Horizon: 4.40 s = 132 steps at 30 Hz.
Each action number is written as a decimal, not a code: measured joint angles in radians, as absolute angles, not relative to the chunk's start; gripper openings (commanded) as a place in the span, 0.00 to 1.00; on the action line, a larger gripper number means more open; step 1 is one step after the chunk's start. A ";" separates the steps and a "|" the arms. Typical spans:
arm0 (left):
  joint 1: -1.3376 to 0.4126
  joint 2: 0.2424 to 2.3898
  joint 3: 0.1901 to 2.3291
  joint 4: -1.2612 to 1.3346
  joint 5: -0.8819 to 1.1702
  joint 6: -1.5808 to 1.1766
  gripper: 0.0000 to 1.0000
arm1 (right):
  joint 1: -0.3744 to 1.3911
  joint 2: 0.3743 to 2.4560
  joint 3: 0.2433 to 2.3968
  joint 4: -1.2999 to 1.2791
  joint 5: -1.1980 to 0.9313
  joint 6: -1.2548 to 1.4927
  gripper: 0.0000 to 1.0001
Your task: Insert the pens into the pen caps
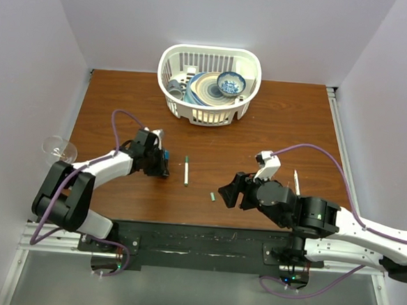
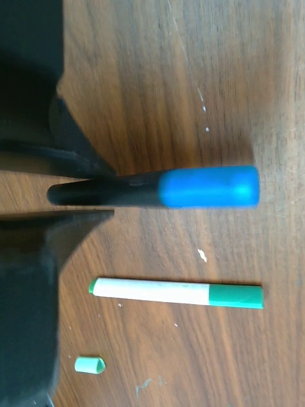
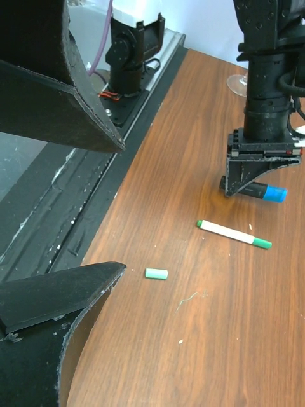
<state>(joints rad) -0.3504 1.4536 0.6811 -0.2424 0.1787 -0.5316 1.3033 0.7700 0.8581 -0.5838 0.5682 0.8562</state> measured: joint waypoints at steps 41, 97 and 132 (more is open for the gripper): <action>-0.355 1.048 0.574 -0.121 0.471 -0.504 1.00 | -0.010 1.396 0.848 -0.635 0.280 0.542 0.66; -0.357 1.153 0.569 0.280 0.758 -0.677 0.84 | 0.575 1.159 0.776 -0.253 -0.097 0.603 0.02; -0.447 1.238 0.462 0.768 1.001 -0.934 0.42 | 0.884 1.174 0.860 0.051 0.010 0.884 0.02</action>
<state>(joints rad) -0.4469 1.2385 0.4622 0.7685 1.0012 -0.9344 0.8845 1.1740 0.8600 0.0505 0.0101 0.8841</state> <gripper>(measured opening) 0.525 0.156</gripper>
